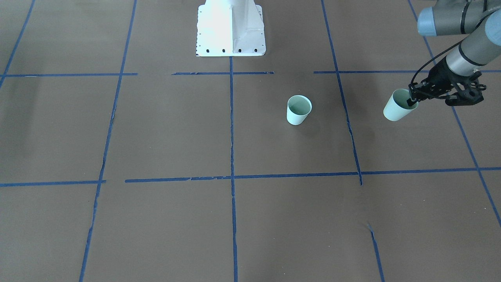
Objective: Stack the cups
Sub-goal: 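Lower the left gripper onto the outer pale green cup and grasp it, then lift the held cup with the left gripper and carry it over the other cup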
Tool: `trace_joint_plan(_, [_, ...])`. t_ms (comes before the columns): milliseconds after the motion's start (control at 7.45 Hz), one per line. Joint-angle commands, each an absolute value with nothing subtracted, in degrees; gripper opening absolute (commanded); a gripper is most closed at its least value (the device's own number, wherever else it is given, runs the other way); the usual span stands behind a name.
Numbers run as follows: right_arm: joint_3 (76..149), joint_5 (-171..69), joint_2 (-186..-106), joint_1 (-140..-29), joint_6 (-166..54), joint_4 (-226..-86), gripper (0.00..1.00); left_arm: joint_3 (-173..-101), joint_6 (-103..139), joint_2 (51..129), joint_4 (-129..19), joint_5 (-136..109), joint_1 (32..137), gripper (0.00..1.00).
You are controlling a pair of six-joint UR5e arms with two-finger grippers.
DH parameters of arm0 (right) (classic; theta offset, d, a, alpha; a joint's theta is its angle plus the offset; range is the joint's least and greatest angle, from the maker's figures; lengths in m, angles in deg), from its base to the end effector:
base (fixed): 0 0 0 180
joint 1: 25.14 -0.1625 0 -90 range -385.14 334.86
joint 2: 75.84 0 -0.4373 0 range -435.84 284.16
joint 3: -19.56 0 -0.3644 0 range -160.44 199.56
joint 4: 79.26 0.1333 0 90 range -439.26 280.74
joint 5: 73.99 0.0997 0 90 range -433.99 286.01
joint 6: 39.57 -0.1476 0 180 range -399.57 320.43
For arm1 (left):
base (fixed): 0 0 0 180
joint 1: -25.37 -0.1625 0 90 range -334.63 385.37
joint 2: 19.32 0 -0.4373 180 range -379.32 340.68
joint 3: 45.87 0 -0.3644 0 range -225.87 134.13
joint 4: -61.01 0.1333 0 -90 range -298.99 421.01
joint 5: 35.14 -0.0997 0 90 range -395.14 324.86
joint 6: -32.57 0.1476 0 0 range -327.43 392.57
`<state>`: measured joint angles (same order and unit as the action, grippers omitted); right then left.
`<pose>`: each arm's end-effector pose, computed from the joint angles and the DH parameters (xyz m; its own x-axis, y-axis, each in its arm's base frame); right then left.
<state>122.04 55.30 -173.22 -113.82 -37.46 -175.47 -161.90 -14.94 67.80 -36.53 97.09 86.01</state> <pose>0.0305 -0.4051 0.6799 0.7727 -0.0424 0.6334 0.0515 0.9987 0.0040 0.1932 -0.4129 0.4991 0.6332 -0.1055 -0.7668 0.0671 0.9944 -0.0814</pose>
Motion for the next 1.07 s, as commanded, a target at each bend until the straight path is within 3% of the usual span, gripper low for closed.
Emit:
trace_joint_plan(0, [122.04, 55.30, -173.22, -113.82, -37.46, -175.41, 1.00, -165.83, -22.12, 73.80, -30.32, 97.49, 85.59, 0.00])
trace_joint_plan(402, [122.04, 55.30, -173.22, -113.82, -37.46, -175.50, 1.00, -165.05, -43.93, 84.63, -29.87, 96.87, 73.56, 0.00])
trace_joint_plan(939, [122.04, 55.30, -173.22, -113.82, -37.46, -175.41, 1.00, -160.41, -48.90, 90.71, -29.78, 95.91, 69.06, 0.00])
